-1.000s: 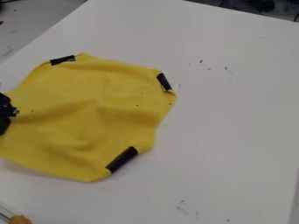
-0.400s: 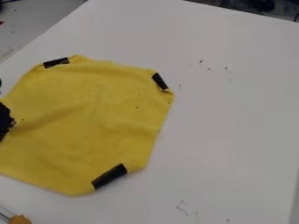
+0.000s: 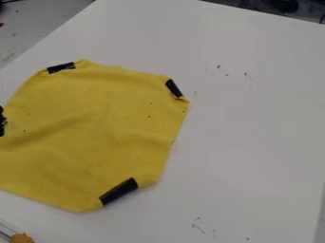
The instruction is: Unfold the cloth from bottom left
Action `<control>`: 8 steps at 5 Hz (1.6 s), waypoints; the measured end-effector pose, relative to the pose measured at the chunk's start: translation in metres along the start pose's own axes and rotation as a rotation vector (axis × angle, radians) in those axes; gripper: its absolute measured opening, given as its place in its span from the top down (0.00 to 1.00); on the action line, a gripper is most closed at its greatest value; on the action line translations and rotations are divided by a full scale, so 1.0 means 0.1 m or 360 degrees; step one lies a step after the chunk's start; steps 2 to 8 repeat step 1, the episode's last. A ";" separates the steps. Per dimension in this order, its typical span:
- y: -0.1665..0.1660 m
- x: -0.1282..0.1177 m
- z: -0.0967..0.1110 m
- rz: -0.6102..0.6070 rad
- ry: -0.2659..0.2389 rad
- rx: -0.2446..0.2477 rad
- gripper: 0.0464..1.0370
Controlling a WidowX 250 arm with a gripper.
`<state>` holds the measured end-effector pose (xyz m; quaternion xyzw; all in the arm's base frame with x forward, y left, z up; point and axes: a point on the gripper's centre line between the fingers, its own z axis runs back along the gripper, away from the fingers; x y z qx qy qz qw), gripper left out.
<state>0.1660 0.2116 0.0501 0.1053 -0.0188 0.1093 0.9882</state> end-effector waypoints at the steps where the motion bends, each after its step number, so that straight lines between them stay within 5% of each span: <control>1: 0.01 0.07 0.10 -0.0149 -0.0088 -0.0023 0.03; 8: 0.01 0.07 0.10 -0.0149 -0.0088 -0.0023 0.03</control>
